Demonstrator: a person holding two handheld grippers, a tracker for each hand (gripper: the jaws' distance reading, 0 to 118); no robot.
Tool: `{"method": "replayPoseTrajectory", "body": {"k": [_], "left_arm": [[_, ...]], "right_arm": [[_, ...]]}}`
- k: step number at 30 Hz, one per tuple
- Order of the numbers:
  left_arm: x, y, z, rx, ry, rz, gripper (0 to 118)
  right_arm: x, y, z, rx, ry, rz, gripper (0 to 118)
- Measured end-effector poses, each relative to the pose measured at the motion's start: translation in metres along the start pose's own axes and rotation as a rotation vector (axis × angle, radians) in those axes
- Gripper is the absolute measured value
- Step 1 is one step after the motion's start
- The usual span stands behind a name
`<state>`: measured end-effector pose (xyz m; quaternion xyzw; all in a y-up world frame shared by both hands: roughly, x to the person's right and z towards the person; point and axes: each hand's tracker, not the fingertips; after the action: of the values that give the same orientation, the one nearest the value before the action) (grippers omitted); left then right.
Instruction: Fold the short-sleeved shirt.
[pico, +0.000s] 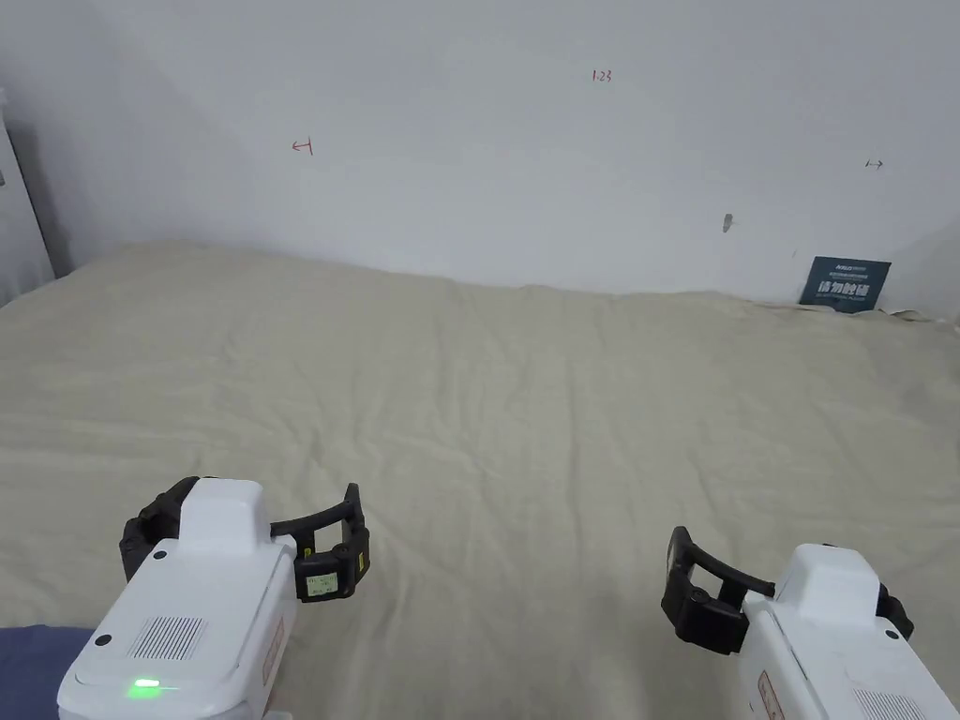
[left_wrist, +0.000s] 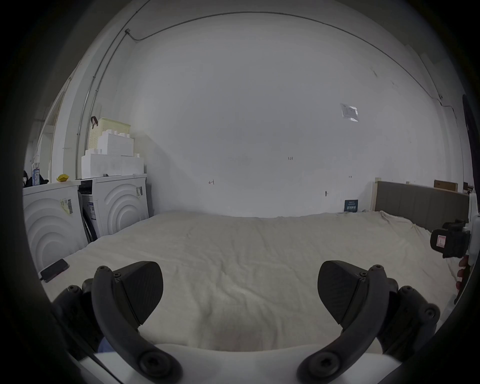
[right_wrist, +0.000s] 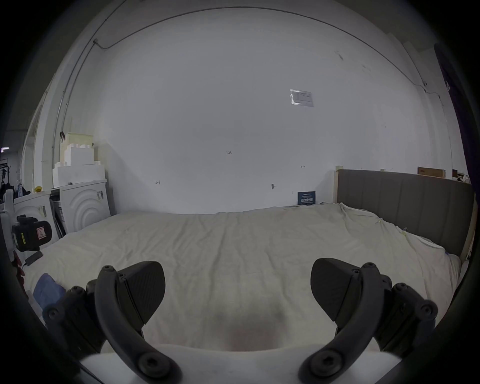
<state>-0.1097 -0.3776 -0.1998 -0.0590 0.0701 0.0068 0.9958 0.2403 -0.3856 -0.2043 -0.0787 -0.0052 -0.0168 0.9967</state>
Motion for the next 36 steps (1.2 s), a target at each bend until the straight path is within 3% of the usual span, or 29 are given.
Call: {"method": "replayPoseTrajectory", "body": {"k": [4, 8, 13, 20, 26, 36], "left_arm": [[-0.003, 0.005, -0.002, 0.023, 0.01, 0.105, 118], [-0.003, 0.001, -0.003, 0.111, 0.052, 0.116, 118], [-0.002, 0.005, -0.005, 0.006, 0.023, 0.048, 118], [-0.003, 0.005, -0.005, -0.035, 0.047, 0.016, 118], [-0.005, 0.008, -0.005, -0.067, 0.03, 0.048, 118], [-0.006, 0.012, -0.008, -0.069, 0.043, 0.071, 118]], "right_arm": [[-0.006, 0.004, -0.004, 0.001, -0.045, 0.02, 114], [-0.007, 0.008, -0.009, -0.011, -0.084, 0.012, 114], [0.002, 0.012, -0.009, -0.043, 0.003, -0.091, 114], [0.007, 0.02, -0.017, -0.175, -0.047, -0.225, 114], [0.009, 0.023, -0.027, -0.299, -0.058, -0.283, 114], [0.001, 0.022, -0.034, -0.291, -0.103, -0.199, 114]]}}
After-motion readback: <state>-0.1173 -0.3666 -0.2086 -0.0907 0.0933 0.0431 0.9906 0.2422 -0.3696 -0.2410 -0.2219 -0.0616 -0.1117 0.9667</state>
